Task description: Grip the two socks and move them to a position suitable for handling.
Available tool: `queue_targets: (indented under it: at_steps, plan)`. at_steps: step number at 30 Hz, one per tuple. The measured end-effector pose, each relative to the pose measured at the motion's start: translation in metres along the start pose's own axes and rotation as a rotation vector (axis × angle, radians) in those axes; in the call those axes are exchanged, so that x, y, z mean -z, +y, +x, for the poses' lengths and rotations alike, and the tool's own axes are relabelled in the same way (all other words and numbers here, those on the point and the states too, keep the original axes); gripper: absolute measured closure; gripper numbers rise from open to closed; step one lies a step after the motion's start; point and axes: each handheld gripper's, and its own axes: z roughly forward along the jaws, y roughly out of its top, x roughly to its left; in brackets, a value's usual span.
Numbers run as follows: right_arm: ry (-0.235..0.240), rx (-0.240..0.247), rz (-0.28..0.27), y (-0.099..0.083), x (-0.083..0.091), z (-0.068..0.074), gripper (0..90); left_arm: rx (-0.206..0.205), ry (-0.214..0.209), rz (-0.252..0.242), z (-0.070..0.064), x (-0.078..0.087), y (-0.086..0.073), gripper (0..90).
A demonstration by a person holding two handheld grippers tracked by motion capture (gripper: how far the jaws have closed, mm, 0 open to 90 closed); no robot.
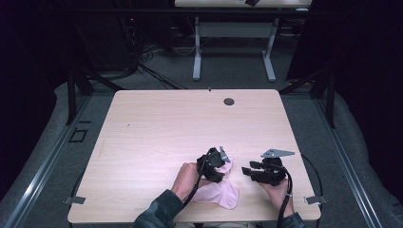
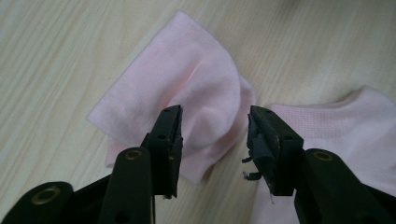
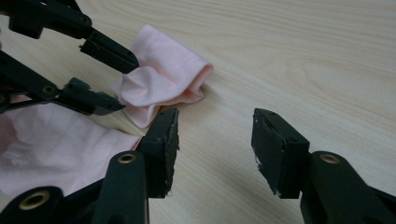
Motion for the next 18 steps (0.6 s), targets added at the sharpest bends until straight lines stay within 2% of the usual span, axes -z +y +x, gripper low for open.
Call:
queue_targets:
  at_steps: [5, 10, 13, 18]
  plan:
    - [0.009, -0.004, 0.009, -0.004, -0.002, -0.001, 51.0, -0.013, -0.012, 0.036, 0.000, -0.012, 0.004, 67.8]
    - [0.010, 0.000, 0.011, -0.005, -0.003, -0.001, 51.4, 0.000, -0.031, 0.014, 0.003, -0.014, 0.004, 84.8]
    - [0.011, 0.001, 0.011, -0.005, -0.003, 0.000, 51.7, 0.034, -0.049, -0.015, 0.007, -0.011, 0.002, 88.1]
    - [0.018, 0.021, 0.018, -0.001, -0.004, 0.004, 51.7, 0.120, -0.086, -0.115, 0.021, 0.007, -0.001, 88.4]
